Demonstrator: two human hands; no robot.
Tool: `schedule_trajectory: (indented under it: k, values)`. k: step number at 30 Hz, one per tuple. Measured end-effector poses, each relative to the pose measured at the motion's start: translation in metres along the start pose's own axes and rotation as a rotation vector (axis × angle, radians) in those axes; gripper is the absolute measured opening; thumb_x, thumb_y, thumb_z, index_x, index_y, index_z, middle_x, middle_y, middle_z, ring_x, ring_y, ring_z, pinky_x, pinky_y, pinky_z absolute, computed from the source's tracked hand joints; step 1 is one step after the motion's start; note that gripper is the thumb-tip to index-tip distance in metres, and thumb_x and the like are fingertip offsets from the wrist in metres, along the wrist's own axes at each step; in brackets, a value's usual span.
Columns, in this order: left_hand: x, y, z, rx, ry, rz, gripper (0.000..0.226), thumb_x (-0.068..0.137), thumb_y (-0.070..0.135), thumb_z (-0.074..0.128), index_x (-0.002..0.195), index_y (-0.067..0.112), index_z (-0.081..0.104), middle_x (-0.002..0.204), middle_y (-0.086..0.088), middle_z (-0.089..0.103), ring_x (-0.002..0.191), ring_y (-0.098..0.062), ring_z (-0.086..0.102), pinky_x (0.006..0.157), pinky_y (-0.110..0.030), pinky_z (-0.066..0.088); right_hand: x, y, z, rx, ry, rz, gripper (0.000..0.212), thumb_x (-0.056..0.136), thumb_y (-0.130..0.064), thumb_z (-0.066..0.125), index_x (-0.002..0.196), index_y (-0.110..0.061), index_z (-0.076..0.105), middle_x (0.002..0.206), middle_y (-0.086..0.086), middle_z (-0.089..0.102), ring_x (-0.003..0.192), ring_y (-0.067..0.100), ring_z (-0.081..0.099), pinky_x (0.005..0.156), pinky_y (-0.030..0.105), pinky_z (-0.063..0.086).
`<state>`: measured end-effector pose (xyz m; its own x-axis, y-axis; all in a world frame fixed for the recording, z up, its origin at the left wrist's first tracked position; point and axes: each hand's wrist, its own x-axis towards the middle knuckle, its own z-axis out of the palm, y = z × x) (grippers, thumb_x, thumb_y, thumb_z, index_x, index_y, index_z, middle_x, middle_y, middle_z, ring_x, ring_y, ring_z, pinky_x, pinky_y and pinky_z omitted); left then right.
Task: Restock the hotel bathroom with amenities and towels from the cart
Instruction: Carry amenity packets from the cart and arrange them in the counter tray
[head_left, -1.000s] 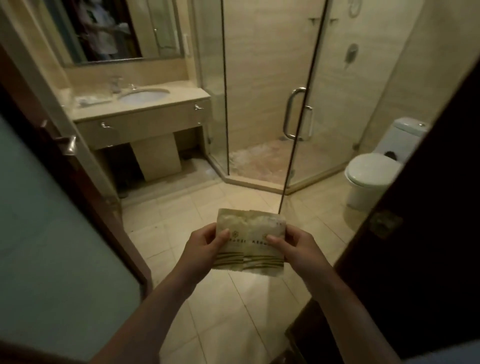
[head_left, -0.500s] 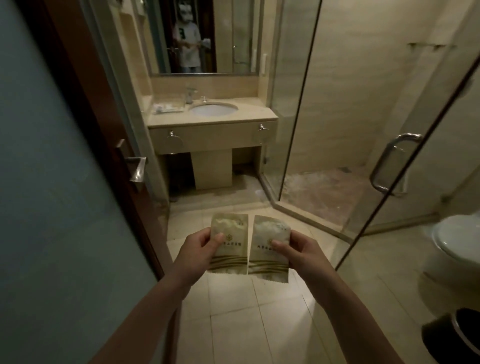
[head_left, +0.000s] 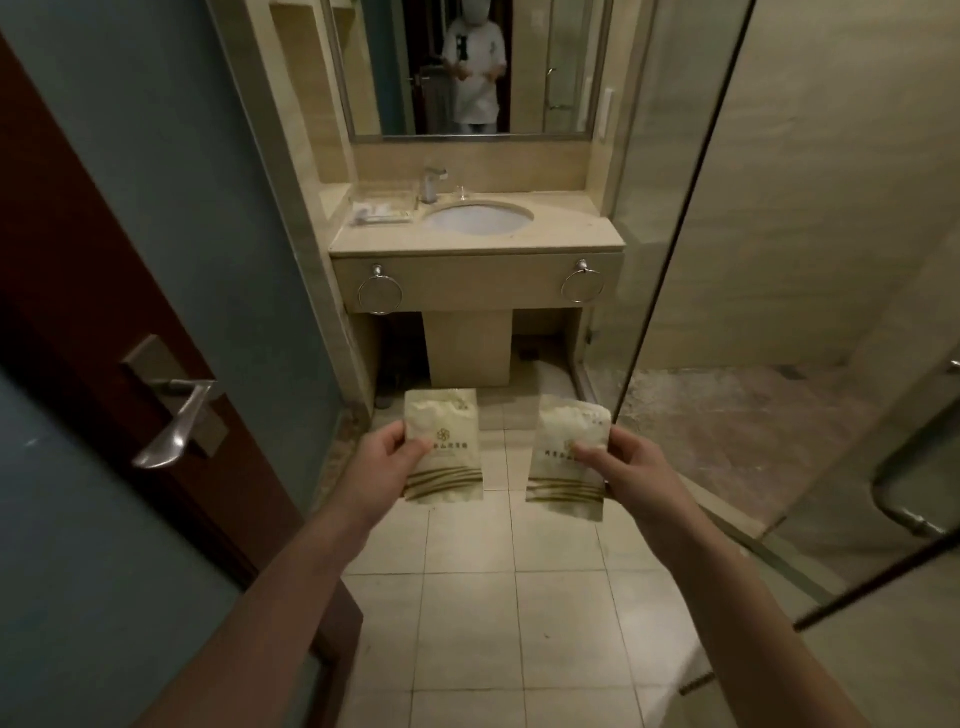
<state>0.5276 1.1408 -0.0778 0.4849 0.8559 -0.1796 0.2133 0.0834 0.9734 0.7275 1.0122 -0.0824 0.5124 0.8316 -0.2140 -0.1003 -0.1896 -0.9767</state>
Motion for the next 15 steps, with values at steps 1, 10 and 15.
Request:
schedule_trajectory:
  k: [1, 10, 15]
  values:
    - [0.011, 0.003, 0.003, -0.012, 0.018, 0.0, 0.015, 0.096, 0.016, 0.047, 0.097, 0.024, 0.06, 0.093, 0.0, 0.069, 0.084, -0.015, 0.067, 0.062, -0.024, 0.051, 0.014, -0.003, -0.005, 0.0, -0.007, 0.006, 0.028, 0.089, -0.014, 0.057, 0.118, -0.013, 0.059, 0.107, 0.006, 0.067, 0.099, 0.024, 0.064, 0.09, 0.043, 0.052]
    - [0.126, 0.014, 0.01, -0.04, 0.125, -0.035, 0.018, 0.095, 0.012, 0.046, 0.095, 0.02, 0.062, 0.093, -0.004, 0.069, 0.085, -0.018, 0.066, 0.07, -0.029, 0.051, 0.147, -0.023, -0.013, -0.028, -0.07, 0.018, 0.023, 0.09, -0.01, 0.057, 0.112, -0.015, 0.061, 0.104, 0.005, 0.069, 0.097, 0.022, 0.065, 0.086, 0.038, 0.054]
    - [0.21, 0.019, -0.005, -0.025, 0.134, -0.024, 0.016, 0.095, 0.014, 0.047, 0.102, 0.02, 0.061, 0.095, -0.001, 0.07, 0.089, -0.017, 0.067, 0.075, -0.031, 0.054, 0.234, -0.037, 0.005, -0.062, -0.072, 0.019, 0.025, 0.09, -0.009, 0.056, 0.114, -0.014, 0.06, 0.104, 0.004, 0.068, 0.098, 0.02, 0.065, 0.089, 0.04, 0.053]
